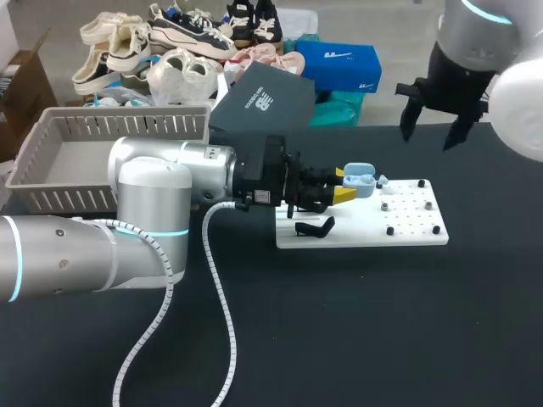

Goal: Pick up each earbud case from the left stands, insert the matching earbuds, close the lid, and place the case in the box.

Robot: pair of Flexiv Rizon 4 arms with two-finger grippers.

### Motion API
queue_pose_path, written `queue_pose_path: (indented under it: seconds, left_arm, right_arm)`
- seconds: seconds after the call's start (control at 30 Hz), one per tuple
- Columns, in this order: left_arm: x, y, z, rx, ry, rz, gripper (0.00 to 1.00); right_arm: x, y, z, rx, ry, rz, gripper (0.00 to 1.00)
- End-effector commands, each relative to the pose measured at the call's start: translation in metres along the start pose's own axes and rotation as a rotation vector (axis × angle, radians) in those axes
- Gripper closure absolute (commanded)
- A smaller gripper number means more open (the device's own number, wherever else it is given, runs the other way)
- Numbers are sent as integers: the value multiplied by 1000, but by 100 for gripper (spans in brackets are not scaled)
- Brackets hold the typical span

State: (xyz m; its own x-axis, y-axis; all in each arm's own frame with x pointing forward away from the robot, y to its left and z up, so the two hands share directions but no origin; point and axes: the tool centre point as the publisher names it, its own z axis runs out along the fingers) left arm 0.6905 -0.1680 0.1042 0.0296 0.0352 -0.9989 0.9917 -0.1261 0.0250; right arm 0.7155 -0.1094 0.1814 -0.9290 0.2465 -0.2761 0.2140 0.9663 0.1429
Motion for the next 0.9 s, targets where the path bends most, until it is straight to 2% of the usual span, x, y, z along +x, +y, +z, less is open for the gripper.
queue_pose_path:
  seconds: [0.03, 0.23, 0.4, 0.53, 0.8, 0.9]
  left_arm:
    - [0, 0, 1, -3, 0, 1, 100]
    - [0, 0, 1, -3, 0, 1, 100]
    - [0, 0, 1, -3, 0, 1, 100]
    - [0, 0, 1, -3, 0, 1, 100]
    - [0, 0, 1, -3, 0, 1, 100]
    - [0, 0, 1, -3, 0, 1, 100]
  right_arm:
    - [-5, -8, 17, -92, -2, -18, 40]
    - [-16, -7, 41, -98, 29, -34, 47]
    - [-19, -3, 62, -65, 81, 17, 52]
    - [-19, 1, 76, -41, 119, 53, 51]
    - [-17, 5, 96, -53, 129, 97, 39]
    - [-15, 5, 103, -71, 125, 103, 42]
